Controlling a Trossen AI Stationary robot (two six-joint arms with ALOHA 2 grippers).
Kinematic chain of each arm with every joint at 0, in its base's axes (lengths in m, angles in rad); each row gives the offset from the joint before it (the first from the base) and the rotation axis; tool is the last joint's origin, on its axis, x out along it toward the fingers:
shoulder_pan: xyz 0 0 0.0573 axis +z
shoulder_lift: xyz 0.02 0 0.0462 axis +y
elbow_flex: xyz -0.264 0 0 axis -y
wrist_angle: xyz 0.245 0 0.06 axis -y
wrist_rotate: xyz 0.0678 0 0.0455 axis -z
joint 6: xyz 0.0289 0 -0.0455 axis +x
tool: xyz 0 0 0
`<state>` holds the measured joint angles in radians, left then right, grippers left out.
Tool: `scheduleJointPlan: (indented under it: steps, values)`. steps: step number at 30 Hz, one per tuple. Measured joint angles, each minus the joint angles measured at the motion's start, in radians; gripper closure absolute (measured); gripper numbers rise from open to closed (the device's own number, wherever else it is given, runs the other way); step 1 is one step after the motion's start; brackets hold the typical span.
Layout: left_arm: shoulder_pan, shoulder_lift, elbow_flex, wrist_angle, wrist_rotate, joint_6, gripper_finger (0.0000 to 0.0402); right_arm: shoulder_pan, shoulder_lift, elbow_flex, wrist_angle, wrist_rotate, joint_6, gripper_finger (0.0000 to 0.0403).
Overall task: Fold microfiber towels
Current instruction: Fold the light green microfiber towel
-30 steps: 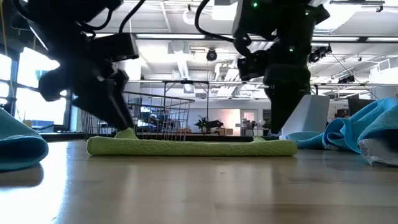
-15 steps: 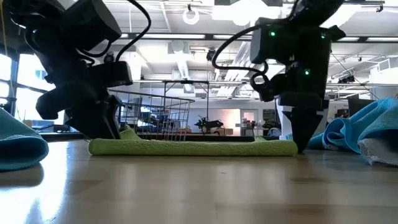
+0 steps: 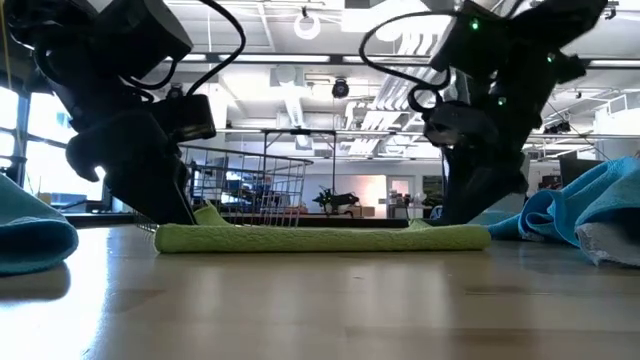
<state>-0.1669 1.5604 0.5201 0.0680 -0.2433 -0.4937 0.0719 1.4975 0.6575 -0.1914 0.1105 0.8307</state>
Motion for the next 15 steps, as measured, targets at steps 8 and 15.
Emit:
scheduleJointPlan:
  steps: [8,15]
  values:
    - [0.0,0.0,0.0,0.004,-0.001,0.0,0.0287,-0.039,0.0,-0.051,0.118,0.007,0.06,0.0183]
    - [0.0,0.001,-0.001,0.008,-0.003,0.006,0.0287,-0.067,0.016,-0.051,0.095,0.036,0.112,0.0156]
